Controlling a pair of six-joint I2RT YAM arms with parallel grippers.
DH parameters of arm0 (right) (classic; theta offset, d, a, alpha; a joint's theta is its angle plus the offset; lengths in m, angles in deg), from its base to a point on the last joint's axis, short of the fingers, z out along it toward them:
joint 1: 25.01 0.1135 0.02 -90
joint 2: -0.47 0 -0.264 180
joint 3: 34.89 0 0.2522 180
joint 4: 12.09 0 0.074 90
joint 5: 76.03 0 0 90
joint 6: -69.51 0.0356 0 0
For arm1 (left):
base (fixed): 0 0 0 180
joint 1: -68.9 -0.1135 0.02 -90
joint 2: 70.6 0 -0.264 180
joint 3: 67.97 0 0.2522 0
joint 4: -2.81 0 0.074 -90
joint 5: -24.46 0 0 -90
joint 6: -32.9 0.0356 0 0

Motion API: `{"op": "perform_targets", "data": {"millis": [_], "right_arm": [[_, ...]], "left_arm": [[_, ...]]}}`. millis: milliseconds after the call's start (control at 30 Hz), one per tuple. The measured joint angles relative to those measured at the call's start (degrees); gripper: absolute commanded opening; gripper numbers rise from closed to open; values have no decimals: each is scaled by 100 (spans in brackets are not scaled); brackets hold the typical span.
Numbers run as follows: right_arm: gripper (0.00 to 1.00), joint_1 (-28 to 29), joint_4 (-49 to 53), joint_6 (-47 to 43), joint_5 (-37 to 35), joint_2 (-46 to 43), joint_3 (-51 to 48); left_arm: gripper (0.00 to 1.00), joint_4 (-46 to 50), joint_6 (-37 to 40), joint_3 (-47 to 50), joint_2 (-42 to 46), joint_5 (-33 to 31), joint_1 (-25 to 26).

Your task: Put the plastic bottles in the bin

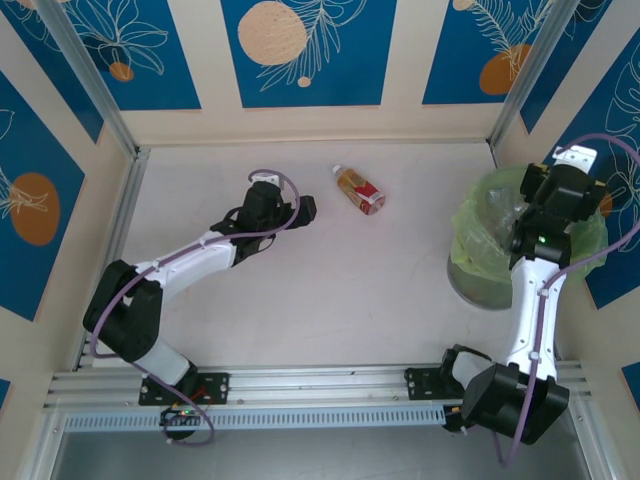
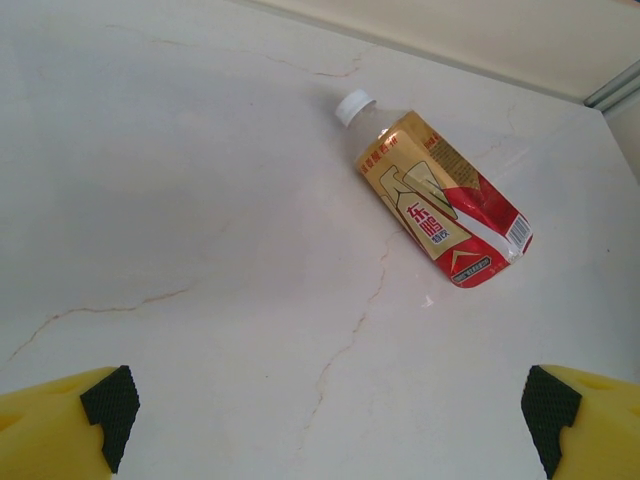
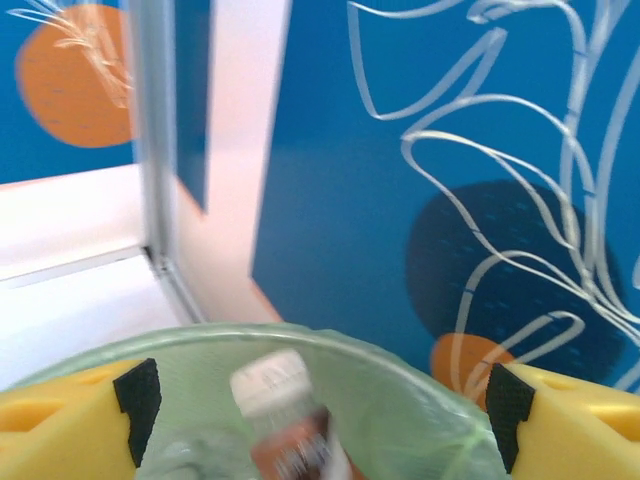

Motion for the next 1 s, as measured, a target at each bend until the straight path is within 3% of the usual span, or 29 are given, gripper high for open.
{"op": "perform_targets", "data": {"millis": [233, 333, 467, 633, 767, 1000], "right_arm": [[90, 522, 507, 271, 592, 7, 175], [100, 1045, 752, 420, 763, 22, 205], [100, 1816, 1027, 820, 1099, 35, 431], [99, 2400, 962, 1388, 2033, 181, 741], [99, 2994, 922, 1521, 2557, 807, 986], [100, 3936, 962, 1495, 2304, 2664, 1624]], "left_arm": [[100, -2, 0, 17, 2, -2, 0], [100, -4, 0, 90, 28, -9, 0], [100, 31, -2, 197, 125, -116, -13], [100, 153, -125, 236, 260, -354, -61], [100, 297, -304, 356, 396, -459, -177], [100, 551, -540, 564, 619, -516, -420]]}}
